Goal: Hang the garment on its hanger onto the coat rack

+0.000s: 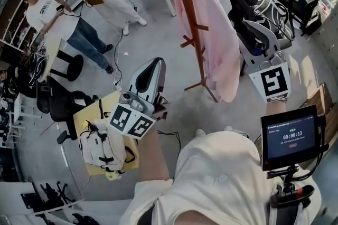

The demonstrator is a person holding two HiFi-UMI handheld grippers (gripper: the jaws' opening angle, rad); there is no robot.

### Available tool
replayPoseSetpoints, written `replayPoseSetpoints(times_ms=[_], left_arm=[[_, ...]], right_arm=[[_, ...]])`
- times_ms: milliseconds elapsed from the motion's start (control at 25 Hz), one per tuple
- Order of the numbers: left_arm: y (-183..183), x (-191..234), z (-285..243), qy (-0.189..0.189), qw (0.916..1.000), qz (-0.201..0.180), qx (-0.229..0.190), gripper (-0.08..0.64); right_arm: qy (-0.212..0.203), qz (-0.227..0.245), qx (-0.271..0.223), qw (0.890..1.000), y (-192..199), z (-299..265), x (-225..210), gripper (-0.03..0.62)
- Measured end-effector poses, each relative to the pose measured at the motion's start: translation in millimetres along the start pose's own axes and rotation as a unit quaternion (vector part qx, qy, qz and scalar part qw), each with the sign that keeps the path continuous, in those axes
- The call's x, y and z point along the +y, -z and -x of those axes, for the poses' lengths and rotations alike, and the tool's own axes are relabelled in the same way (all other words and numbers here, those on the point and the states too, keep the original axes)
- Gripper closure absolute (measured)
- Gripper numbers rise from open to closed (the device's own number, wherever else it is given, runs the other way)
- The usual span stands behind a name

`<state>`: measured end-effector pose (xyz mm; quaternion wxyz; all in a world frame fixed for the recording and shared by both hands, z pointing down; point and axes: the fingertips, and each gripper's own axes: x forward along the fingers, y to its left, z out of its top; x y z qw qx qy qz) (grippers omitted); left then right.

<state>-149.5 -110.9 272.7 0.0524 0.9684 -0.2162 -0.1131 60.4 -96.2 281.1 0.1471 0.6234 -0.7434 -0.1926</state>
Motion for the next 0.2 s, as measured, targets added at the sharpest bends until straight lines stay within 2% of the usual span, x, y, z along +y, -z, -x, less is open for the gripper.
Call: replayPoseSetpoints(times_ms=[200], left_arm=[[7.0, -3.3, -3.1, 0.002, 0.9999, -0.005, 0.015, 0.554]], right_arm=[[0.001, 0.0, -0.003, 1.0, 5.8, 0.3, -2.5, 0.449]])
